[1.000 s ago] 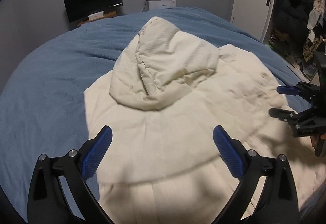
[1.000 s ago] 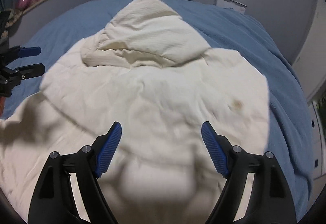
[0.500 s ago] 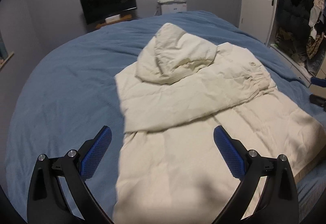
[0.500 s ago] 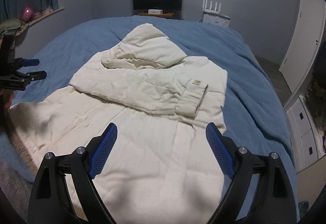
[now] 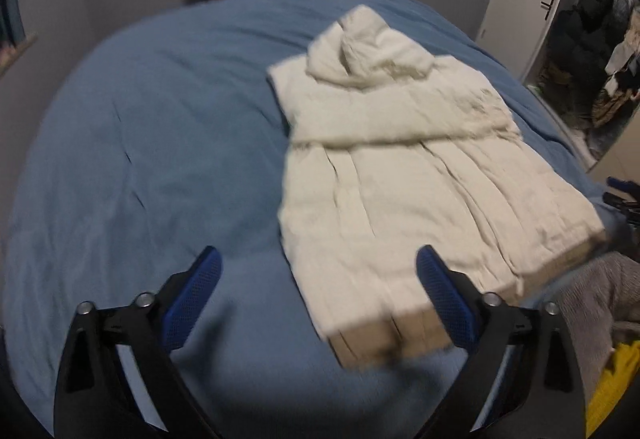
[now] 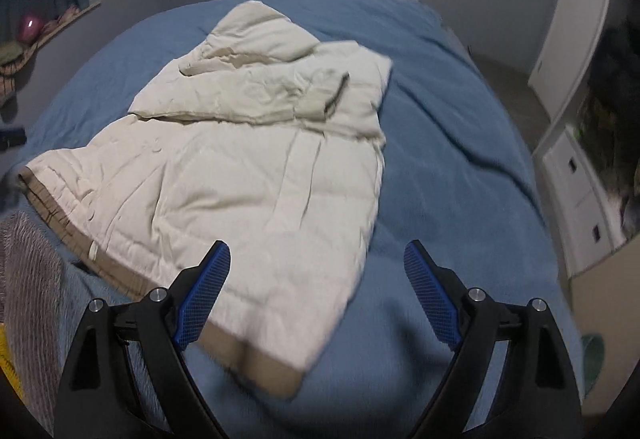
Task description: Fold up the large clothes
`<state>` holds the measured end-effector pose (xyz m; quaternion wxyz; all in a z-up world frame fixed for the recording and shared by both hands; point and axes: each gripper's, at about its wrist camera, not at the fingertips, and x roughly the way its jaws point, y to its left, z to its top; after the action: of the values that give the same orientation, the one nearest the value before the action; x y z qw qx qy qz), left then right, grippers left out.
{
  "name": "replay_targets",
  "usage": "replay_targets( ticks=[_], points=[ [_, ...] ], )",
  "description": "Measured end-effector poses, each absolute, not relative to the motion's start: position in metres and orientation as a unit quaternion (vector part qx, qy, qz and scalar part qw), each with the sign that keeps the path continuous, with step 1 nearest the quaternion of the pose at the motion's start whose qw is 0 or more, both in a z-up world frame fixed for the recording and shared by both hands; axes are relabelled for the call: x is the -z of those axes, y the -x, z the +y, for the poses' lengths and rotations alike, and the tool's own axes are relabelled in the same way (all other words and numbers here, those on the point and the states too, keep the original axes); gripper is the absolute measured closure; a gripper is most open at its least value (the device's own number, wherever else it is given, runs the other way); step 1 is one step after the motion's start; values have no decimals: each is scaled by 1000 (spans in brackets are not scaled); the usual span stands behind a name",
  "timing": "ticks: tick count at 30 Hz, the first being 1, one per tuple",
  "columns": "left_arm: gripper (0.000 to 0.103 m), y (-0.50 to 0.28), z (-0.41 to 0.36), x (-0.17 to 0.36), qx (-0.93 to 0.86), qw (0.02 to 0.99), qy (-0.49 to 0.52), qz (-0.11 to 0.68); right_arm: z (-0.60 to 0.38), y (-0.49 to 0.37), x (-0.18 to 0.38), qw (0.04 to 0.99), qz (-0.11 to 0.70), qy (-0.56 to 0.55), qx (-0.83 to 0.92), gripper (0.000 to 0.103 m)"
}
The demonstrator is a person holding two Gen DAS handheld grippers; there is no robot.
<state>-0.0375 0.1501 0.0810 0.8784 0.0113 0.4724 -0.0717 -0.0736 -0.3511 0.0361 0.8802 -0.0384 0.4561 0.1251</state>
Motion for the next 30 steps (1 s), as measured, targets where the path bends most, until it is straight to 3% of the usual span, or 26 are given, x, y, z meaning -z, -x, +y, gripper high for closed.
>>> replay_targets(
  ticks=[6,10,19,30],
  points=[
    [31,49,141,-59,107,855,13,507,-353,86,-27,870,472,33,-135,20],
    [31,50,133,-48,102,845,-9,525,-345,94,-16,857,491,36,-154,29],
    [34,43,138,-42,113,838,14,534,-347,94,1,832,532,3,-160,38],
    [35,21,128,-24,123,829,-3,546,-351,52,23,812,556,-63,-166,40]
  ],
)
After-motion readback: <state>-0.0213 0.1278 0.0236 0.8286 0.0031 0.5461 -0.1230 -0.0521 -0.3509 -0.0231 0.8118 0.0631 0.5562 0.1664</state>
